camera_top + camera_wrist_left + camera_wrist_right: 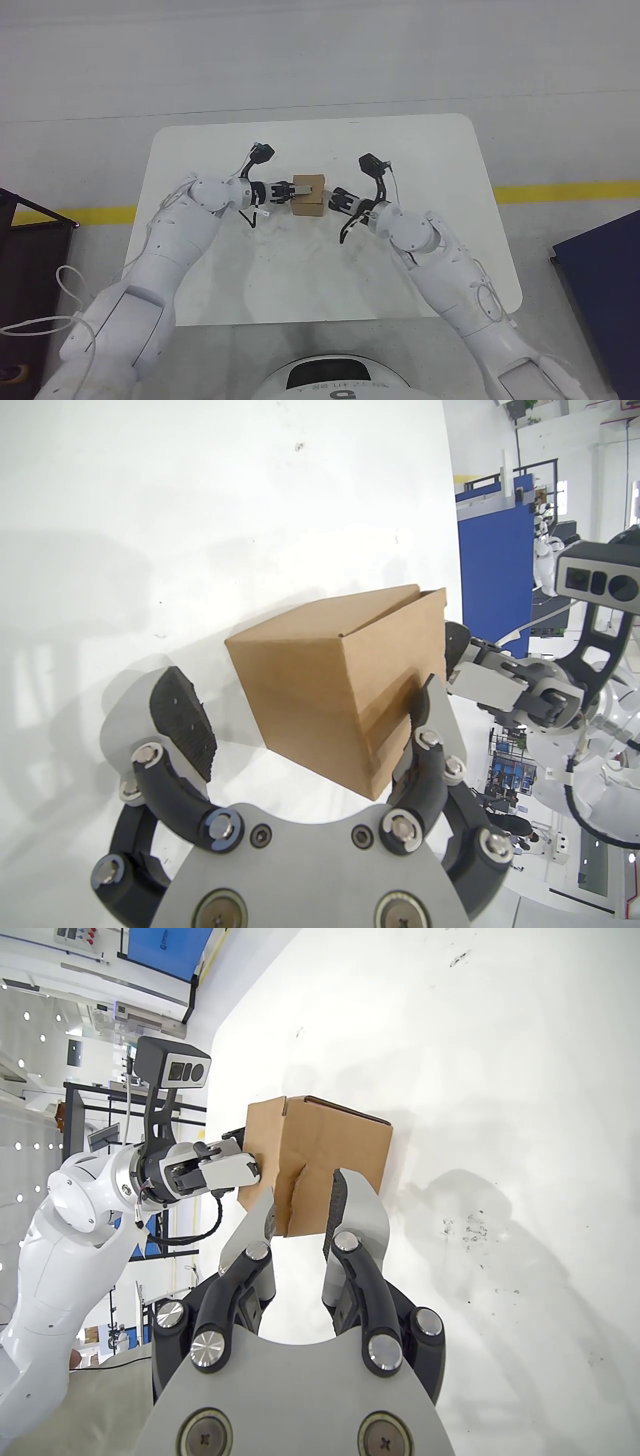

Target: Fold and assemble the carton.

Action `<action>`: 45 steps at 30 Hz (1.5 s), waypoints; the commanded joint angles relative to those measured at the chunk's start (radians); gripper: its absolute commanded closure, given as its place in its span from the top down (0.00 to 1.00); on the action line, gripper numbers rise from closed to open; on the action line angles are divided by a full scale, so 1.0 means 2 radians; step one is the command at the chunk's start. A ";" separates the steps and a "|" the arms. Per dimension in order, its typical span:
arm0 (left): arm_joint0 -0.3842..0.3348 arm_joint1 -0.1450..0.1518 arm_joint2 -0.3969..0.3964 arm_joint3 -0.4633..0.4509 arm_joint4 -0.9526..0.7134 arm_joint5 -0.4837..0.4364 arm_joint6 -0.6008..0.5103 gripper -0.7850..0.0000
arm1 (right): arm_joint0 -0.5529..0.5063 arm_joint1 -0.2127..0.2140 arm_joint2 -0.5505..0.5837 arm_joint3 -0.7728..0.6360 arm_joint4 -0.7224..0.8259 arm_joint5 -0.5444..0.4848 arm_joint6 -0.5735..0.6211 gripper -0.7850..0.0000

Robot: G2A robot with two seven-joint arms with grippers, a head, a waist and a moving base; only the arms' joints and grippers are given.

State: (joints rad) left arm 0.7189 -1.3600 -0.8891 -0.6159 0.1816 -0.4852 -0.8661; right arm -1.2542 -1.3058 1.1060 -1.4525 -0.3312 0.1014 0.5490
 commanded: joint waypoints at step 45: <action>-0.002 -0.008 0.013 0.012 0.004 -0.003 0.002 1.00 | 0.073 -0.017 -0.019 0.122 0.085 -0.006 -0.020 0.31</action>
State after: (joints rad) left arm 0.7153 -1.3760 -0.8639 -0.5918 0.1892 -0.4914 -0.8606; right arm -1.1137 -1.3376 1.0695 -1.2178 -0.1679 0.0878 0.5115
